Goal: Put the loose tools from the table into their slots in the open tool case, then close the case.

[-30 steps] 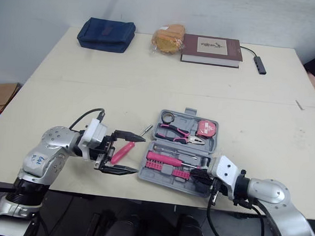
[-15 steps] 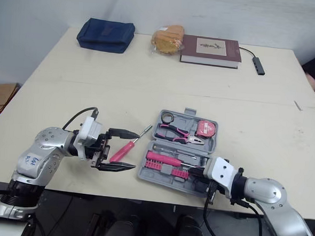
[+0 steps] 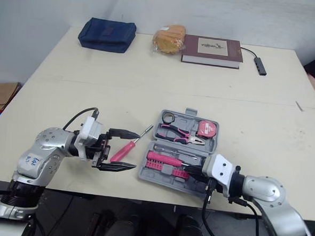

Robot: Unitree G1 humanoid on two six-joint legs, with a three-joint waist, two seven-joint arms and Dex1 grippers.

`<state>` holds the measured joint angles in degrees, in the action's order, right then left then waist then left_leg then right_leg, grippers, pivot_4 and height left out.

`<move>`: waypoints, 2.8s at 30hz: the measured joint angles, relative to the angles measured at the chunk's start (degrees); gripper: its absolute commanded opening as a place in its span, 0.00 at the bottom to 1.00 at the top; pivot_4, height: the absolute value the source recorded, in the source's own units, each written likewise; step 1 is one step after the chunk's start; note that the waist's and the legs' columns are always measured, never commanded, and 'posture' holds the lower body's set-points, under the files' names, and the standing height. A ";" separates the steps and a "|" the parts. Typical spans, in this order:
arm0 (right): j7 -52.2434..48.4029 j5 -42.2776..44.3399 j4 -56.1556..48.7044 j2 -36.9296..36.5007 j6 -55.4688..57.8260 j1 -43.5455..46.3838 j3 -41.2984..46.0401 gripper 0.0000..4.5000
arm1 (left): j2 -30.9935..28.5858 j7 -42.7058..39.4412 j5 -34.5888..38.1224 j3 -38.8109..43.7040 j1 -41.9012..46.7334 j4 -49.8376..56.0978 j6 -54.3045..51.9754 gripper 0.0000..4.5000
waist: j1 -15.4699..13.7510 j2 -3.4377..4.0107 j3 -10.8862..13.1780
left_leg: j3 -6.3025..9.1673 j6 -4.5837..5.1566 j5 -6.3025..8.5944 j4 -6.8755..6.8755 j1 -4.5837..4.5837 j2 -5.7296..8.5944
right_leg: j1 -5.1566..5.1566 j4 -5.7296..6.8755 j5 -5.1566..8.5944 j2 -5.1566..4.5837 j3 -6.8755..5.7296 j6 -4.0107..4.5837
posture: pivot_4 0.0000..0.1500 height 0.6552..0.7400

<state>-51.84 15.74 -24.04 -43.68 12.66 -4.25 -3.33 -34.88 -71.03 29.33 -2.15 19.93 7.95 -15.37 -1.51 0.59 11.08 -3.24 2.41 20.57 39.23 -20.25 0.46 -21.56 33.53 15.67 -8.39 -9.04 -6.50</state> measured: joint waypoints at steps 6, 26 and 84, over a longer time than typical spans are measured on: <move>1.23 -1.88 0.48 0.07 -3.23 -0.98 -0.83 0.01 | -1.01 0.19 -0.03 1.35 -0.39 -0.25 0.10 1.00 | 0.05 -0.04 -0.03 | 0.00 0.00 0.00 0.00 0.05 0.00 | 0.03 0.02 0.00 0.00 0.02 0.00 | 1.00 1.00; -17.62 14.28 22.52 -2.07 -24.58 -19.99 49.69 0.98 | -14.02 3.85 -4.23 31.07 -21.04 -29.95 21.03 1.00 | -0.03 0.00 0.02 | -0.27 0.08 0.44 -0.11 0.09 -0.16 | -0.08 -0.16 0.01 -0.23 0.13 0.03 | 1.00 1.00; -11.81 16.17 1.69 4.29 -25.07 -18.88 29.09 1.00 | -2.36 35.64 -13.20 5.45 -10.06 7.65 -4.48 0.13 | -0.48 0.36 0.01 | -0.41 -0.11 0.26 -0.05 0.20 -0.16 | -0.15 0.19 0.09 -0.14 0.42 0.22 | 1.00 1.00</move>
<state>-63.64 31.91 -22.34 -39.38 -12.41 -23.13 25.76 -37.23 -35.39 16.13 3.30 9.87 15.61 -19.85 -2.00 0.95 11.09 -3.65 2.30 20.82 39.18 -20.04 0.30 -21.71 33.71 15.77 -8.53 -8.61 -6.28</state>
